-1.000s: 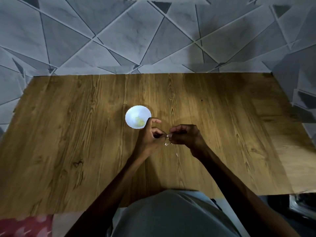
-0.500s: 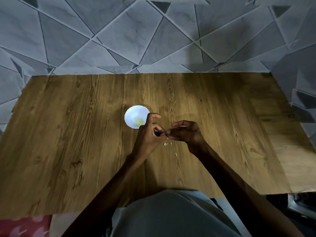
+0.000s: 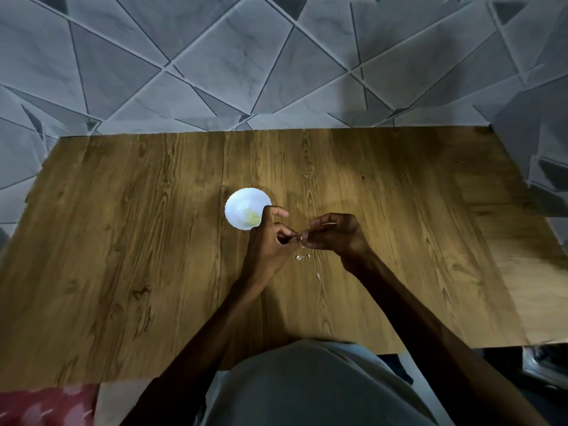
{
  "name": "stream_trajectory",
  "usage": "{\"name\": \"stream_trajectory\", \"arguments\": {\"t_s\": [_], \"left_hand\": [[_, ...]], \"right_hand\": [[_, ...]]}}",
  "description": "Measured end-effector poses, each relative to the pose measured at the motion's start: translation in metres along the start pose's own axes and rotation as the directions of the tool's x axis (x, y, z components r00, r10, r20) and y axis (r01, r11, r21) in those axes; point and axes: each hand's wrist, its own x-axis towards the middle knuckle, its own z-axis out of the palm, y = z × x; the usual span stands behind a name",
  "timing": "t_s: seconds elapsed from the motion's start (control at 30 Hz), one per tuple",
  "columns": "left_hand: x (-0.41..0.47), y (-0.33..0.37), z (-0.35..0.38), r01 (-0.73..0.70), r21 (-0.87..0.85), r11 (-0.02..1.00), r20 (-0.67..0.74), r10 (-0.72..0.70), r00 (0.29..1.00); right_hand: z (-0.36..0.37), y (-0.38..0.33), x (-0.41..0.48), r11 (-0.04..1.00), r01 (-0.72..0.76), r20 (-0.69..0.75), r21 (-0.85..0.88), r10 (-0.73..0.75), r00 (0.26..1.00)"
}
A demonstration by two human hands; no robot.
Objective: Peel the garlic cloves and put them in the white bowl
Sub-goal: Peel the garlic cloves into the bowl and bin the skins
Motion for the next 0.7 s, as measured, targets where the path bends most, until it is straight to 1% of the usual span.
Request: {"name": "stream_trajectory", "arguments": {"t_s": [0.1, 0.17, 0.27, 0.43, 0.6, 0.7], "left_hand": [[0.0, 0.002, -0.001, -0.043, 0.035, 0.998, 0.036, 0.041, 0.998], [-0.002, 0.004, 0.0, -0.062, 0.065, 0.996, 0.05, 0.059, 0.997], [-0.002, 0.005, 0.005, -0.069, 0.096, 0.993, 0.028, 0.067, 0.997], [-0.002, 0.005, 0.015, -0.027, 0.167, 0.986, -0.03, 0.033, 0.999], [0.0, 0.005, 0.018, 0.011, 0.165, 0.986, -0.021, -0.007, 1.0], [0.002, 0.008, 0.011, 0.037, 0.084, 0.996, 0.009, -0.038, 0.999]], "right_hand": [[-0.007, -0.004, 0.0, 0.997, -0.076, 0.067, 0.023, 0.074, 0.995], [-0.009, -0.007, 0.001, 0.995, -0.101, 0.081, 0.022, 0.099, 0.992], [-0.01, -0.009, 0.002, 0.995, -0.097, 0.079, 0.024, 0.095, 0.992], [-0.011, -0.005, 0.004, 0.998, -0.058, 0.057, 0.018, 0.057, 0.997], [-0.015, -0.004, 0.006, 0.999, -0.052, 0.077, 0.0, 0.051, 0.996], [-0.018, -0.008, 0.006, 0.996, -0.086, 0.105, -0.003, 0.086, 0.991]]}}
